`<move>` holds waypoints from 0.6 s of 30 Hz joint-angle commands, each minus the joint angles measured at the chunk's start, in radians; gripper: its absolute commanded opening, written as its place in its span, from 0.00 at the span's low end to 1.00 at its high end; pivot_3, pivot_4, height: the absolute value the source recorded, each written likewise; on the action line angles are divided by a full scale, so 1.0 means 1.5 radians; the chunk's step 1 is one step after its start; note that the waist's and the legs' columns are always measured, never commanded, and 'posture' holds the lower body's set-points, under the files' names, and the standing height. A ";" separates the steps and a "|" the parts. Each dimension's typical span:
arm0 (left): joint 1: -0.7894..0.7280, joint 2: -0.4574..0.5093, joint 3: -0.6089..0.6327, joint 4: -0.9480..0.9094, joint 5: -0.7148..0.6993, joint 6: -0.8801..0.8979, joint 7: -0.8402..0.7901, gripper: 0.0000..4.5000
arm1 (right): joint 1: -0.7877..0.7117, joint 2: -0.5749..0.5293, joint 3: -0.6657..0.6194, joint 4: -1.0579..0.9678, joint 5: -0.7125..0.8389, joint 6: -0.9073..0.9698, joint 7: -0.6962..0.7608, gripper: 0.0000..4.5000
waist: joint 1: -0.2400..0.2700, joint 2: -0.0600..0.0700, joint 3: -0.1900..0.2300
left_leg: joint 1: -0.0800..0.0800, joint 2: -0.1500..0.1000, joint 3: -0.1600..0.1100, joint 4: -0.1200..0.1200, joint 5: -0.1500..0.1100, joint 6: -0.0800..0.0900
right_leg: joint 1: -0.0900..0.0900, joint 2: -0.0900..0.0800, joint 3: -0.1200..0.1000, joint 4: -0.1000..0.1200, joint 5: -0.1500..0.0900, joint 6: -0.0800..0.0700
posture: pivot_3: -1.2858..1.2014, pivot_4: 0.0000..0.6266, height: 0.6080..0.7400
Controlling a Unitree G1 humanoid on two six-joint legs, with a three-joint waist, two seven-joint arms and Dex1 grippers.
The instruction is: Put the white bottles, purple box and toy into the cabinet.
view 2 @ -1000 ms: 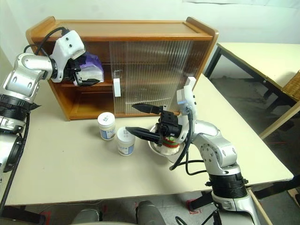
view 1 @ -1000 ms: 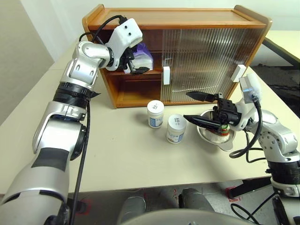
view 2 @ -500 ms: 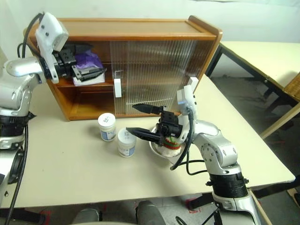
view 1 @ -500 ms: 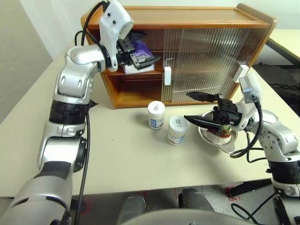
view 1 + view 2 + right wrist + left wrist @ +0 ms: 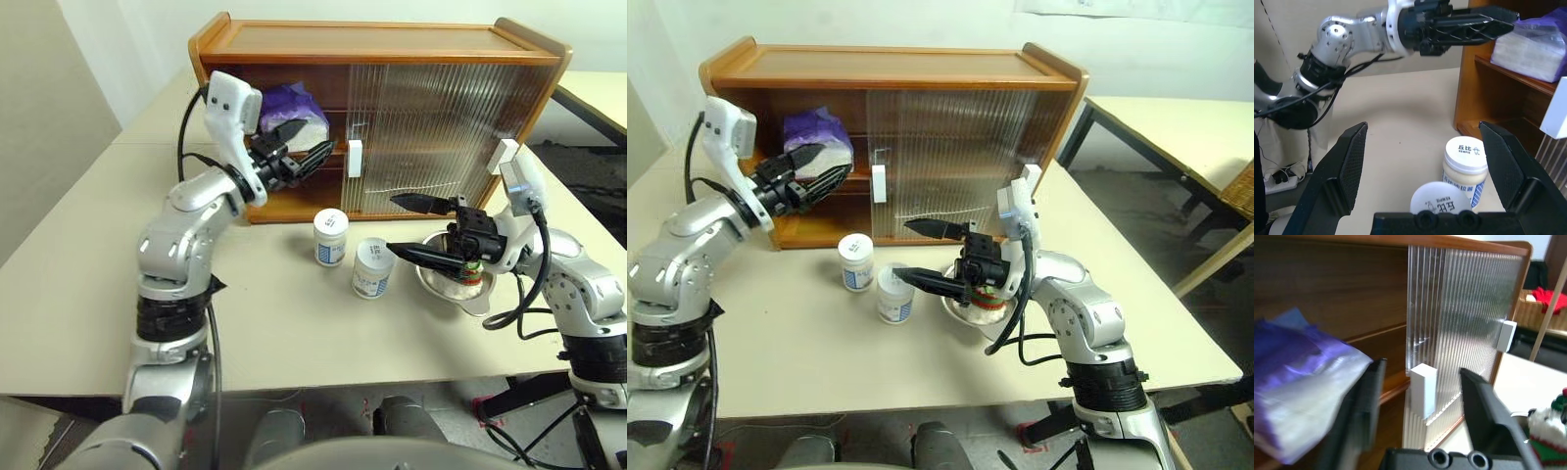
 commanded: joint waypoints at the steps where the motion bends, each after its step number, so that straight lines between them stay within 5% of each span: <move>1: 0.014 -0.018 -0.026 0.018 0.028 -0.034 0.045 0.39 | -0.005 -0.003 0.004 0.005 -0.008 -0.001 0.002 1.00 | -0.002 0.000 0.000 | 0.000 0.000 0.000 0.000 0.000 0.000 | 0.000 0.000 0.000 0.000 0.000 0.000 | 0.48 0.00 1.00; 6: 0.017 -0.055 -0.052 0.068 0.088 -0.085 0.132 0.01 | -0.005 -0.005 0.001 -0.002 -0.005 0.004 -0.003 1.00 | -0.002 0.000 0.000 | 0.000 0.000 0.000 0.000 0.000 0.000 | 0.000 0.000 0.000 0.000 0.000 0.000 | 0.47 0.00 1.00; 18: 0.018 -0.115 -0.046 0.145 0.117 -0.137 0.216 0.01 | -0.009 -0.007 -0.001 -0.019 0.000 0.018 -0.016 1.00 | -0.002 -0.002 0.001 | -0.001 0.000 0.000 -0.001 0.000 0.000 | 0.000 0.000 0.001 -0.001 0.003 -0.004 | 0.47 0.00 1.00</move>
